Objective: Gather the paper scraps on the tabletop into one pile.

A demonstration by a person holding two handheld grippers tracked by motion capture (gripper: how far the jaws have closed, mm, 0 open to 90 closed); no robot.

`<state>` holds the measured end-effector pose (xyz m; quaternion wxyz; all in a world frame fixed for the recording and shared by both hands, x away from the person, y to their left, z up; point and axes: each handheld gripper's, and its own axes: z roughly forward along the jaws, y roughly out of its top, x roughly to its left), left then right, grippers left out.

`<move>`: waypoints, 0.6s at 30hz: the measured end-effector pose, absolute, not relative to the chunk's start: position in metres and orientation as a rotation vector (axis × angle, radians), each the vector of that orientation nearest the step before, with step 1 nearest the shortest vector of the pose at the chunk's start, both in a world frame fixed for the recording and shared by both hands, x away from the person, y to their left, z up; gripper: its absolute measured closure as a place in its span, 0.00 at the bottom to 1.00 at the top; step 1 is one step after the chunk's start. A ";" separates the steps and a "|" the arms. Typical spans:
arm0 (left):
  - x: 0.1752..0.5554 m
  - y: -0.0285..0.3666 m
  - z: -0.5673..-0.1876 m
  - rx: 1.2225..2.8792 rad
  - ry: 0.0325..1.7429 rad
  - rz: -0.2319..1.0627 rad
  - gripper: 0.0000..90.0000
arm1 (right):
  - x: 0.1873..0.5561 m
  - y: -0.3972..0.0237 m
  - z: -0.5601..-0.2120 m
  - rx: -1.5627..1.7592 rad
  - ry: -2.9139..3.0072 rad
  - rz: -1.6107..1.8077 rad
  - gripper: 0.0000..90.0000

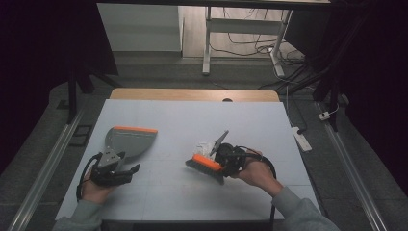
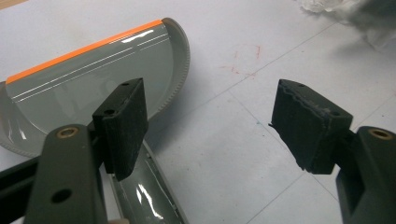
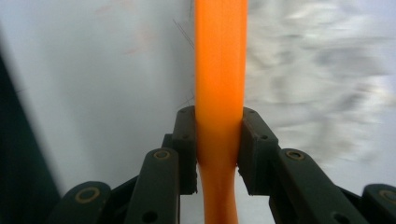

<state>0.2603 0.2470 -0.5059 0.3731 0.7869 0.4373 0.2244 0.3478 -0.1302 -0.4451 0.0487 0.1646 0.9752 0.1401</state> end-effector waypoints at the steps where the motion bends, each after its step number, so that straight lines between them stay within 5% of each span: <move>1: 0.260 0.247 -0.506 2.015 1.120 0.575 0.31 | 0.352 -0.132 -0.444 0.505 2.966 0.433 0.79; 12: 0.260 0.245 -0.506 2.026 1.112 0.576 0.31 | 0.347 -0.174 -0.396 0.710 2.784 0.859 0.79; 18: 0.260 0.245 -0.506 2.027 1.109 0.573 0.31 | 0.370 -0.208 -0.404 1.054 2.617 0.698 0.79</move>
